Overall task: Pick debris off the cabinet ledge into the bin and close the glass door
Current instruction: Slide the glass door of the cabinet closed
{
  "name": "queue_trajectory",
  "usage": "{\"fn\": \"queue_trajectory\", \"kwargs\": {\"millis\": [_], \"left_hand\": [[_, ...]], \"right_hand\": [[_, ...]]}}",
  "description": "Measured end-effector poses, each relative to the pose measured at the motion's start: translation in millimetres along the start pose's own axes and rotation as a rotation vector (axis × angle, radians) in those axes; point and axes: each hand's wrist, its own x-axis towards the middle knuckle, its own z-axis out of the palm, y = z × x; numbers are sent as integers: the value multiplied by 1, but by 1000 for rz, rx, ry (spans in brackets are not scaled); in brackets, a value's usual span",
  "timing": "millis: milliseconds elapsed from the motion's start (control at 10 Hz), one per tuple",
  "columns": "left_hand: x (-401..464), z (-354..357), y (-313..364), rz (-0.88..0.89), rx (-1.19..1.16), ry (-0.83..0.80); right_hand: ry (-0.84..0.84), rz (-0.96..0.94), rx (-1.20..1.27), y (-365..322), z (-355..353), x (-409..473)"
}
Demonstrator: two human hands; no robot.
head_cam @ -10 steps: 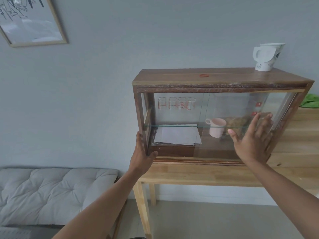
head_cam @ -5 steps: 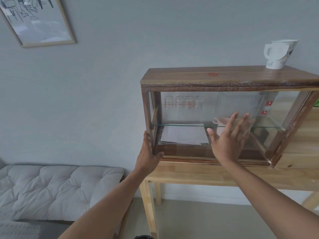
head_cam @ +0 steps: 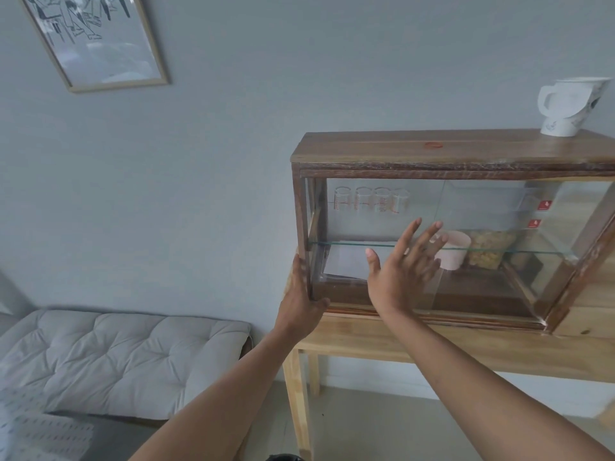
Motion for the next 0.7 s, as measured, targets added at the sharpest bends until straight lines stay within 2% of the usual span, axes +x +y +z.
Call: {"fn": "queue_trajectory", "kwargs": {"millis": [200,500,700], "left_hand": [[-1,0,2,-2,10,12],[-5,-9,7,15,103,-8],[-15,-23,33,-66,404,29]], "right_hand": [[-13,8,24,-17,3,-7],[-97,-73,31,-9,-10,-10],[-174,-176,42,10,-38,-14]]}}
